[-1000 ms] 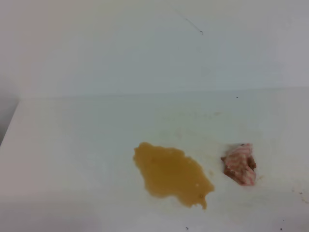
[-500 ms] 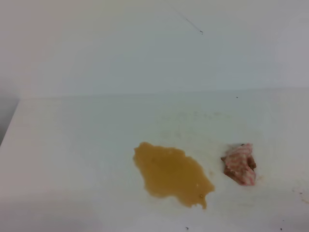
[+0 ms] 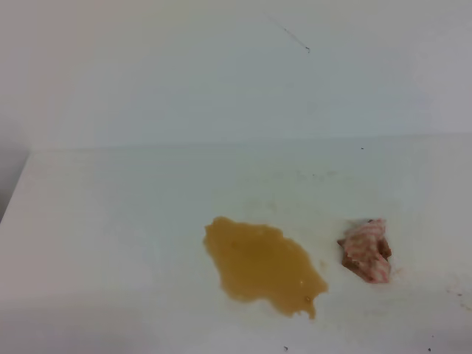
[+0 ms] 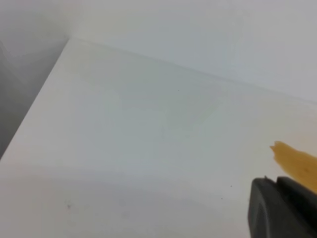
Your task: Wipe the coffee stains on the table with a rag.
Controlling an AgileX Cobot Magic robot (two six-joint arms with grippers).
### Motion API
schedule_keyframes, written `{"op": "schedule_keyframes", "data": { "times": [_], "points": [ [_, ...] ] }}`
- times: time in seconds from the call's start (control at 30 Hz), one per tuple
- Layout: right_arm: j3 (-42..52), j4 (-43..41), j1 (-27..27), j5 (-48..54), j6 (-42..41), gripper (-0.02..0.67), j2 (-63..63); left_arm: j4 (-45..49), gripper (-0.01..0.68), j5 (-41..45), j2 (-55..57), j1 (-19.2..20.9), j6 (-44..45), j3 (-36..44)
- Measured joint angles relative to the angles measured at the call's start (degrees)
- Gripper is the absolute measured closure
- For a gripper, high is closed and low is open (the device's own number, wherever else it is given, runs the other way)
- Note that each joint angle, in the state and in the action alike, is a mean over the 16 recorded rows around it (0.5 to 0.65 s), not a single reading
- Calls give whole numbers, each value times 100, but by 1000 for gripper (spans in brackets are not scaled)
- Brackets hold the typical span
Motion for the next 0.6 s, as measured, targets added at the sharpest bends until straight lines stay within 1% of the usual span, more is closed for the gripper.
{"op": "schedule_keyframes", "data": {
  "times": [0.4,0.5,0.6],
  "points": [
    [0,46,0,-102,-18,652,0,0,673,0,0,0,0,0],
    [0,222,0,-361,26,652,0,0,673,0,0,0,0,0],
    [0,599,0,-737,140,652,0,0,673,0,0,0,0,0]
  ]
}}
